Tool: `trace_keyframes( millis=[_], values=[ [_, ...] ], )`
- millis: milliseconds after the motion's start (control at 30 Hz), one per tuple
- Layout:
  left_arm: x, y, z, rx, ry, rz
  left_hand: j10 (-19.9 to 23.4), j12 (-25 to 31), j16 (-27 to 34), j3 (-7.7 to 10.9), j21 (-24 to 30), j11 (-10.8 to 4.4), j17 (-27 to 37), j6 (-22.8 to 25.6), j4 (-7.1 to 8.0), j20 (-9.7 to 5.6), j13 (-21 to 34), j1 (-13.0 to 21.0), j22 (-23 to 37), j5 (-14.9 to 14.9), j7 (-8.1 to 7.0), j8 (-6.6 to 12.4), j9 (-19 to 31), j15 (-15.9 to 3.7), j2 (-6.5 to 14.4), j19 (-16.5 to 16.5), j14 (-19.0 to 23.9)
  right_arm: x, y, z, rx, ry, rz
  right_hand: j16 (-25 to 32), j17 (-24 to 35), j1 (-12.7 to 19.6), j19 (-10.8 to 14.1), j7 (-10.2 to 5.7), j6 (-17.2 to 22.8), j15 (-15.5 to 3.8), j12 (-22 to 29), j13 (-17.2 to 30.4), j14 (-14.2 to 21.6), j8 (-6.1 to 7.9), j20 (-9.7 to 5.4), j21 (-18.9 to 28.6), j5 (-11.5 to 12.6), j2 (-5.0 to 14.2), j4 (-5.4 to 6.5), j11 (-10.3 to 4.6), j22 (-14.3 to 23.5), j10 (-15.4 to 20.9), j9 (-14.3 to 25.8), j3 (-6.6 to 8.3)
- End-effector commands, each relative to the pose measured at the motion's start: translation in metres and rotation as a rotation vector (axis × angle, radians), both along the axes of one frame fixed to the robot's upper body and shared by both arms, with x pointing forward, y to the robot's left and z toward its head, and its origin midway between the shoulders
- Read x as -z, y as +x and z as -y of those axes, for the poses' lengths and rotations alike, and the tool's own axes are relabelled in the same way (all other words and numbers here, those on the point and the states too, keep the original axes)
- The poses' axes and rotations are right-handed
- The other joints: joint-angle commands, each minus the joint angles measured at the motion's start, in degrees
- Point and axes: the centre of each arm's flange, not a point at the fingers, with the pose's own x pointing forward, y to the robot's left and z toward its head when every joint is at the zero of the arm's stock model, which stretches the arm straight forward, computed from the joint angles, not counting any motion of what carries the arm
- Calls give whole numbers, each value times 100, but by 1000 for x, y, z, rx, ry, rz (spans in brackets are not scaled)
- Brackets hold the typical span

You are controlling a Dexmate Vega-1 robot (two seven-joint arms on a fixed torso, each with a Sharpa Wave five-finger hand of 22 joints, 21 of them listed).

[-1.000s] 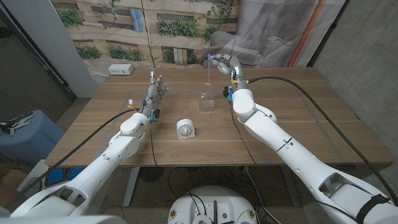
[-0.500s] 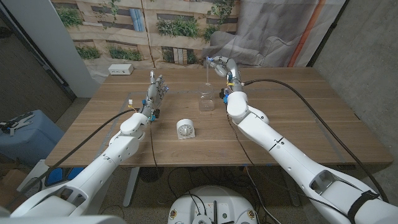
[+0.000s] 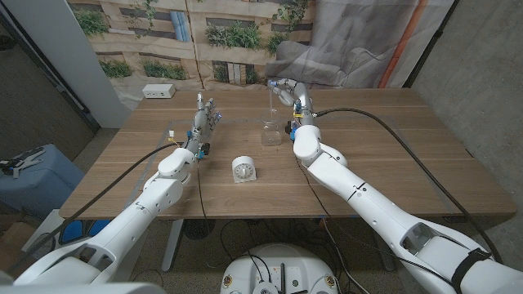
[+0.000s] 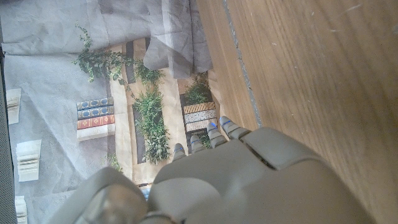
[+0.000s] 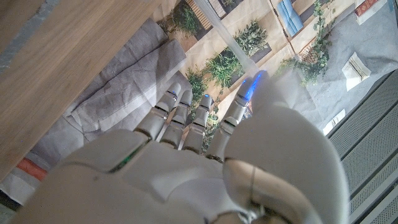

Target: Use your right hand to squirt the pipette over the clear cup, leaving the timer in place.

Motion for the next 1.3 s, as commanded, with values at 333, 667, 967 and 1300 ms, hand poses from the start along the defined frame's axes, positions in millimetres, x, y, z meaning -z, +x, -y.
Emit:
trace_keyframes(
  millis=[333, 667, 967, 1300],
  values=[
    [0, 0, 0, -1, 1, 0, -10, 27, 34, -27, 32, -16, 9, -33, 2, -526, 32, -8, 14, 30, -33, 33, 13, -656, 255, -30, -44, 23, 12, -5, 2, -29, 2, 32, 33, 74, 1, 10, 57, -318, -7, 32, 34, -20, -18, 11, 44, -26, -25, 16, 18, 60, 8, -26],
    [0, 0, 0, -1, 1, 0, -10, 27, 34, -27, 33, -8, 9, -29, 3, -525, 32, -9, 14, 30, -33, 35, 13, -658, 255, -29, -42, 32, 17, -4, 19, -32, -5, 35, 46, 81, -11, 9, 62, -334, -8, 34, 24, -31, -22, 7, 49, -19, -23, 11, 18, 69, 6, -28],
    [0, 0, 0, -1, 1, 0, -9, 28, 33, -27, 33, -9, 9, -29, 2, -525, 32, -8, 14, 30, -33, 35, 13, -655, 255, -28, -46, 39, 18, -2, 25, -28, -19, 41, 55, 82, -14, 9, 72, -339, -9, 35, 25, -35, -30, 7, 53, -13, -19, 10, 18, 74, 5, -30],
    [0, 0, 0, -1, 1, 0, -17, 25, 32, -26, 30, 1, 9, -29, 3, -525, 32, -8, 14, 30, -33, 35, 13, -658, 257, -36, -50, 46, 23, -1, 24, -5, -33, 44, 65, 79, -22, 9, 83, -343, -13, 37, 20, -40, -34, 5, 56, -8, -14, 3, 18, 71, 4, -35]
  ],
)
